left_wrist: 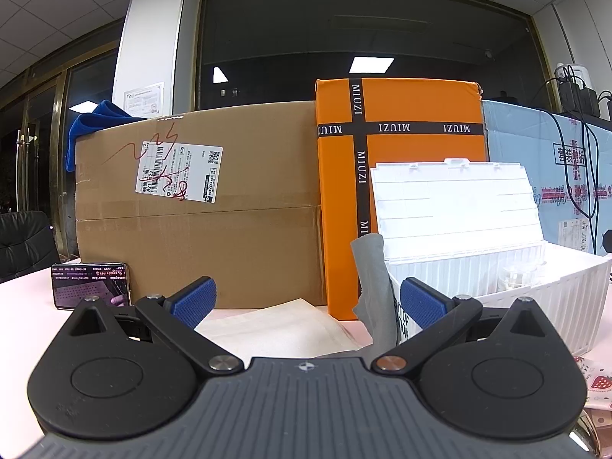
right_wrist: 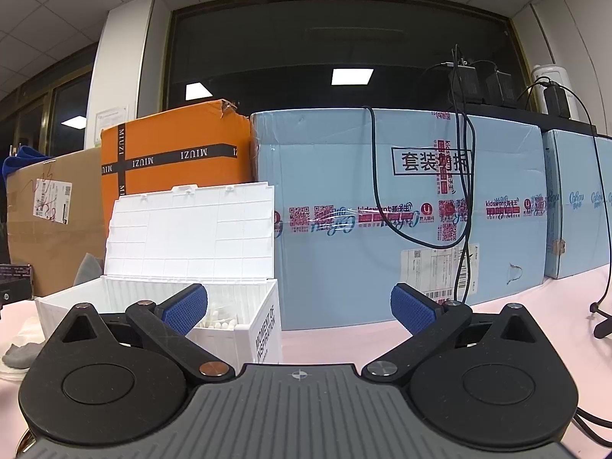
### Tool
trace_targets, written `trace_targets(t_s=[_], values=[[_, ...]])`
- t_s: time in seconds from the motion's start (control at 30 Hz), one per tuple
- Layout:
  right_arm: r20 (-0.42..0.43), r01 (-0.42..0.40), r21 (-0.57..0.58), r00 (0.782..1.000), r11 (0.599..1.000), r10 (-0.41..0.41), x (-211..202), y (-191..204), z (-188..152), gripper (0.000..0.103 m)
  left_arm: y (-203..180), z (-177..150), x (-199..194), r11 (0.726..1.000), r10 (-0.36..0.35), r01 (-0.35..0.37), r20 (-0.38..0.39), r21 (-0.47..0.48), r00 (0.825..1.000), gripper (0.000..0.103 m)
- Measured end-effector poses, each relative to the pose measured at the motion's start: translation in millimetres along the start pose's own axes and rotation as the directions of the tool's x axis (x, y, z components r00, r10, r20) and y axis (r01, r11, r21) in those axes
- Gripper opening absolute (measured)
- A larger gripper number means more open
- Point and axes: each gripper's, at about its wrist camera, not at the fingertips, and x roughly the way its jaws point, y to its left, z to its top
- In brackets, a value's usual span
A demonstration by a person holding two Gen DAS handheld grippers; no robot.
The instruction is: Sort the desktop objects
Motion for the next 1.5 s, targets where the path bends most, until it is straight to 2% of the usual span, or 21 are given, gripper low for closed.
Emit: trace_targets(t_s=[0.67,0.93,1.17,1.3,1.5], values=[[-0.028,0.012,0.025,1.0,1.0,-0.011,3.0,-3.1,-2.0,0.103,1.0,-0.5,1.2,1.0,0.002,-0.002,0.0,-0.002,1.0,0.103],[-0.071,-0.039,0.055,0.997,0.998,0.043,6.7,-7.0,-2.8,0.103,1.5,-1.1,-1.8,1.0,0.004,-0.004,-0.001,-0.004,1.0,0.103],[-0.047,-0.042,0.025,0.998,0.999,0.043,1.3,-1.5,-2.2,0.103,1.8,-0.4,-1.3,1.0,0.003,-0.003,-0.002,-0.004,1.0,0.103],[-0.057,-0.017,0.006,0.998,1.0,0.017,1.4,1.2,-1.4,0.103,1.1,0.3,0.4,1.0,0.004,-0.004,-0.003,-0.004,1.0,0.103],[-0.057,-0.039,-0.005,0.998,0.999,0.039,0.1,2.3,-1.6,0.103,1.8,0.2,0.0,1.0,0.009,-0.009,-0.005,-0.007,1.0,0.103]])
